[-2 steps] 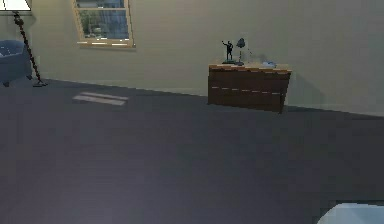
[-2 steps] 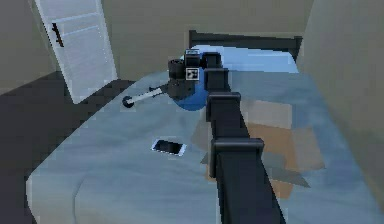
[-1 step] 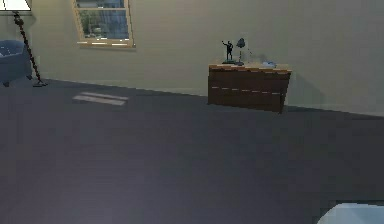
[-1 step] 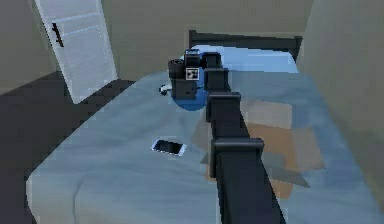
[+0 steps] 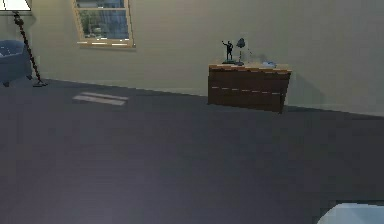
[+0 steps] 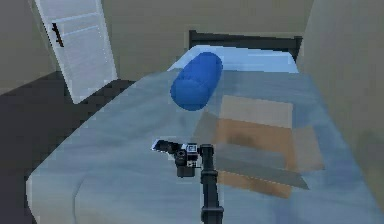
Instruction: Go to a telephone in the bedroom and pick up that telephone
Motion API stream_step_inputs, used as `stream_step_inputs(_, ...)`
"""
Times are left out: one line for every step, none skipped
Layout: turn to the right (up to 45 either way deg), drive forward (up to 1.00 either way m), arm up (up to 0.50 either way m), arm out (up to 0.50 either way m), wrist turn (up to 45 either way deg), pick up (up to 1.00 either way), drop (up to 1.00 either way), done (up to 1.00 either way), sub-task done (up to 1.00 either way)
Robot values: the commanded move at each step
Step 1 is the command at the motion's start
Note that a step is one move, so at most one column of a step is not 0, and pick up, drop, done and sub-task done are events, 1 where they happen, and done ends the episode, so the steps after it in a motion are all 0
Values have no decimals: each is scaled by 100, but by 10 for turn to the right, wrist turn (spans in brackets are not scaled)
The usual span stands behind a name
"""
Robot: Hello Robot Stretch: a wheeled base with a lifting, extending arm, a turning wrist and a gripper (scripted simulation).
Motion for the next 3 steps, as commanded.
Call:
stream_step_inputs(0,0,0,0,0,100,0,0,0)
stream_step_inputs(0,0,10,0,0,0,0,0,0)
stream_step_inputs(0,0,0,0,0,0,0,100,0)
